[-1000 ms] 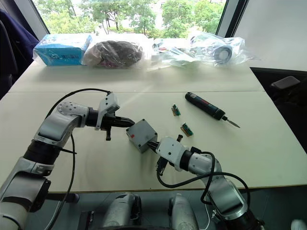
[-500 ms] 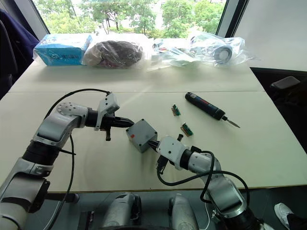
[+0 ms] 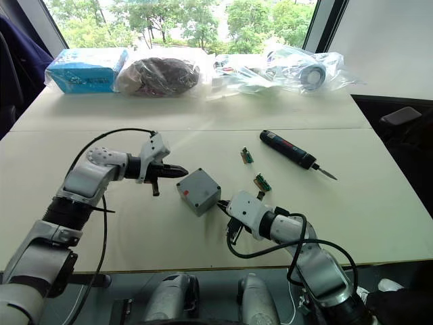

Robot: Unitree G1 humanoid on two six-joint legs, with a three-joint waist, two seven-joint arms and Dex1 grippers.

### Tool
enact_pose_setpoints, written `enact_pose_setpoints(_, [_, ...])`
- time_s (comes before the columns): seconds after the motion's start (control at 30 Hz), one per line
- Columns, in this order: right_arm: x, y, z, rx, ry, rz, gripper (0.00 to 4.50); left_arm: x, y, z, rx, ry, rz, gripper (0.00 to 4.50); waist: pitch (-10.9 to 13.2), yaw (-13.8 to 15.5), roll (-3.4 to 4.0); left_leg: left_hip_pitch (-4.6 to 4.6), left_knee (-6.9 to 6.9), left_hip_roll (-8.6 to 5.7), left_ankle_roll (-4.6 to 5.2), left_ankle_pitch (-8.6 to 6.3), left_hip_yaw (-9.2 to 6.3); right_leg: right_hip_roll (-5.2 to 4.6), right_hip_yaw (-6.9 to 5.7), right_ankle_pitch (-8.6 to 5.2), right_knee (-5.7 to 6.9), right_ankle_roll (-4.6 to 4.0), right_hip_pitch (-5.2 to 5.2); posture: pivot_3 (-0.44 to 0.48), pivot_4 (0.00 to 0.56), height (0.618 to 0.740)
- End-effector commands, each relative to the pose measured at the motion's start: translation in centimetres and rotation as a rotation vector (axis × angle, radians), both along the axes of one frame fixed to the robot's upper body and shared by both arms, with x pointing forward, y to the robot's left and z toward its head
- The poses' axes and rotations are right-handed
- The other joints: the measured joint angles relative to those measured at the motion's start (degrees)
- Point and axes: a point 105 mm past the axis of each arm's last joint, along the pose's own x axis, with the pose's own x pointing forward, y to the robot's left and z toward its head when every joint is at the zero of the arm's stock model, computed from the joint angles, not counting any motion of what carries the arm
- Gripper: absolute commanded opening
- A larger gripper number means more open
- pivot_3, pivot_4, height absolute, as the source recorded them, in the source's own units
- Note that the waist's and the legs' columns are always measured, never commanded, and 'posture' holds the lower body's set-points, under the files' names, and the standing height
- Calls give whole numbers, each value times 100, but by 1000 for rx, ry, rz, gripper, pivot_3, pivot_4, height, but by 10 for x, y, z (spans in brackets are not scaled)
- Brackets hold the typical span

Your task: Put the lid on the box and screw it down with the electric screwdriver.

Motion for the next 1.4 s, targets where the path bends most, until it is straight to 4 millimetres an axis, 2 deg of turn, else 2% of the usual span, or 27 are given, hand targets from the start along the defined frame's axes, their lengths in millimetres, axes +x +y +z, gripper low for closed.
enact_pose_setpoints(0.03, [9,6,12,18,-60,17,60,-10,-7,9,-25,-21,-40,0,0,5,0,0,0,0,0,0,-1,0,0,0,0,0,0,0,150,740])
enact_pose_setpoints(0.23, [20,5,14,13,-76,15,60,-23,-8,11,-51,-3,-30,0,0,2,0,0,0,0,0,0,-1,-1,1,1,1,0,0,0,150,740])
enact_pose_setpoints(0.47, [26,3,15,9,-79,22,60,-27,-9,11,-60,1,-16,0,0,2,0,0,0,0,0,0,-1,-1,1,2,2,2,0,0,150,740])
enact_pose_setpoints(0.63, [27,1,17,14,-79,22,60,-27,-7,10,-59,3,-7,0,0,3,0,0,0,0,0,0,-2,-1,0,2,2,2,1,0,150,740])
enact_pose_setpoints(0.83, [30,-10,24,24,-97,-26,60,-25,-1,11,-63,3,16,0,0,6,1,0,0,0,0,0,-1,-1,0,2,2,2,1,0,150,740])
enact_pose_setpoints(1.03, [25,-11,26,42,-81,-9,60,-29,-1,11,-69,17,-5,0,0,4,0,0,0,0,0,0,-2,-1,0,2,2,2,0,0,150,740])
enact_pose_setpoints(1.1, [24,-16,27,42,-76,-20,60,-29,0,13,-64,12,-2,0,0,9,1,0,0,0,0,0,-2,-1,0,2,2,2,1,0,150,740])
enact_pose_setpoints(1.23, [24,-33,46,110,-92,-84,60,-21,16,29,-83,-3,46,0,0,3,1,0,0,1,0,0,-2,-1,1,2,2,2,1,0,150,740])
enact_pose_setpoints(1.33, [26,-51,66,181,-118,-155,60,-15,22,66,-194,-9,69,0,0,14,0,0,0,3,-1,0,-6,-1,-1,2,3,2,0,0,150,740])
enact_pose_setpoints(1.4, [26,-55,72,218,-119,-186,60,-18,24,80,-218,-13,56,0,0,13,0,-2,0,4,-1,1,-11,-1,-4,2,3,2,1,0,150,740])
